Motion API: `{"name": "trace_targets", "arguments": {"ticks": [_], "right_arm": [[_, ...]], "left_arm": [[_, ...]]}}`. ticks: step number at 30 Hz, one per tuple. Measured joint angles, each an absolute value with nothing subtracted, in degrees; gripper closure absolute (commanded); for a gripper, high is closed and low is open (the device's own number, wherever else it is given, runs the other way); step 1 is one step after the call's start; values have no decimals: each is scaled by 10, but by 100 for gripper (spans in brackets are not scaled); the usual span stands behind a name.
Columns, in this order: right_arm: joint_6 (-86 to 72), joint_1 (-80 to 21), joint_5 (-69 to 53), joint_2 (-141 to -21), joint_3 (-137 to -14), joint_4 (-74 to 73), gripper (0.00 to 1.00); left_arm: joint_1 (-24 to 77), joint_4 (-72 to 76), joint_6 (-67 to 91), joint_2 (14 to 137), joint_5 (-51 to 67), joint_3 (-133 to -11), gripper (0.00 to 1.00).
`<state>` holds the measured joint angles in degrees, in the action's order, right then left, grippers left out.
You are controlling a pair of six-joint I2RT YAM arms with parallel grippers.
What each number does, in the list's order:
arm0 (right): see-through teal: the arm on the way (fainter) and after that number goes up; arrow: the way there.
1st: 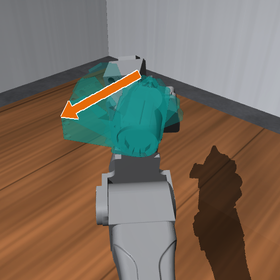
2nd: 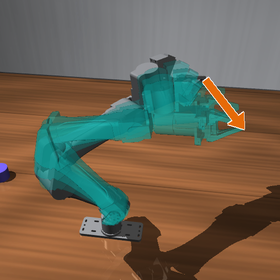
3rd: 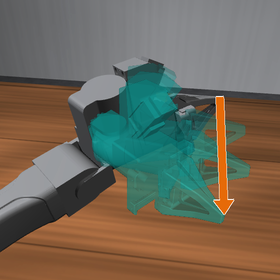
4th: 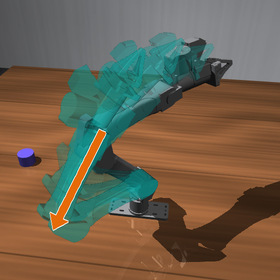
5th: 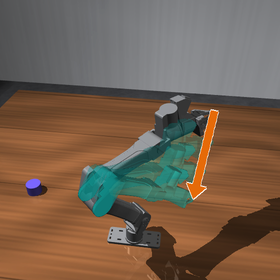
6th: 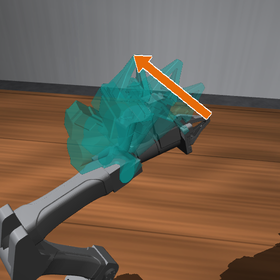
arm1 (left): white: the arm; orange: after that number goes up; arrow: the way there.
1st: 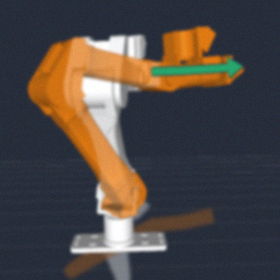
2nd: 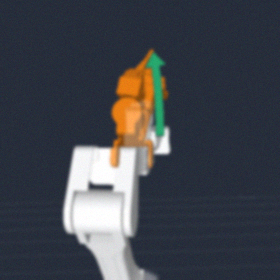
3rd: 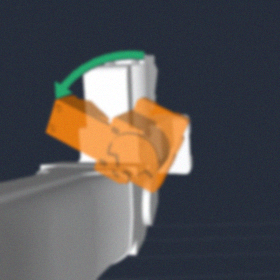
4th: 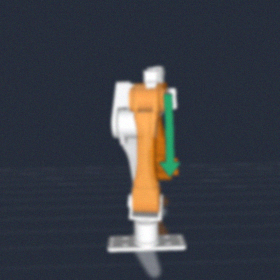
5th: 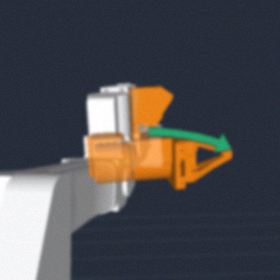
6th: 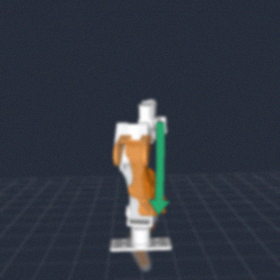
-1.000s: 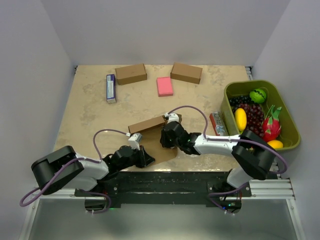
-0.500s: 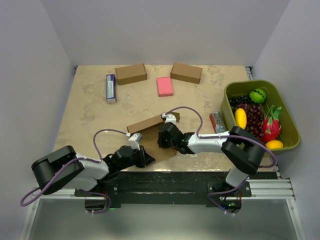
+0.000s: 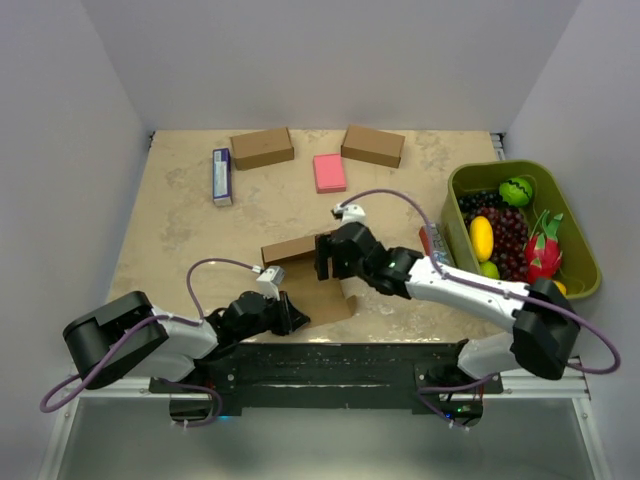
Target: Fold the paper box
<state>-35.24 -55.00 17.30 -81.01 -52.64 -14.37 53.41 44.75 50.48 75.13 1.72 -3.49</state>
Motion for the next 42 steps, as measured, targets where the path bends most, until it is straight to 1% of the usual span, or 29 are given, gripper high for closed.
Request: {"name": "trace_targets", "arguments": {"ticks": [2, 7, 10, 12, 17, 18, 20, 21, 24, 25, 27, 28, 31, 36, 42], "right_arm": [[-323, -525, 173, -784, -554, -157, 19], [-235, -408, 144, -753, -573, -150, 19], [-171, -352, 115, -781, -575, -141, 20], [-123, -331, 86, -823, -580, -133, 21], [-57, -317, 37, -894, -595, -126, 23], [-50, -315, 31, -901, -599, -126, 25], [-30, -313, 15, -915, -608, -126, 34], [-23, -311, 8, -919, -610, -125, 44], [-8, -311, -11, -925, -616, -127, 55], [-6, -310, -16, -926, -619, -131, 65], [-6, -311, -28, -926, -625, -139, 74], [-8, -311, -32, -926, -630, -145, 81], [-21, -311, -55, -926, -640, -154, 85], [-44, -324, -72, -926, -641, -167, 84], [-74, -371, -74, -926, -641, -178, 82]], "left_arm": [[534, 448, 505, 751, 17, -35, 84], [534, 448, 505, 751, 17, -35, 84], [534, 448, 505, 752, 17, -35, 84], [534, 448, 505, 752, 17, -35, 84], [534, 448, 505, 752, 17, -35, 84], [534, 448, 505, 752, 17, -35, 84], [534, 448, 505, 752, 17, -35, 84], [534, 448, 505, 752, 17, -35, 84], [534, 448, 505, 752, 17, -35, 84], [534, 448, 505, 752, 17, -35, 84], [534, 448, 505, 752, 17, -35, 84], [534, 449, 505, 753, 17, -35, 84], [534, 457, 505, 760, 18, -35, 84], [534, 469, 505, 771, 22, -35, 85], [534, 473, 505, 773, 23, -35, 85]]}}
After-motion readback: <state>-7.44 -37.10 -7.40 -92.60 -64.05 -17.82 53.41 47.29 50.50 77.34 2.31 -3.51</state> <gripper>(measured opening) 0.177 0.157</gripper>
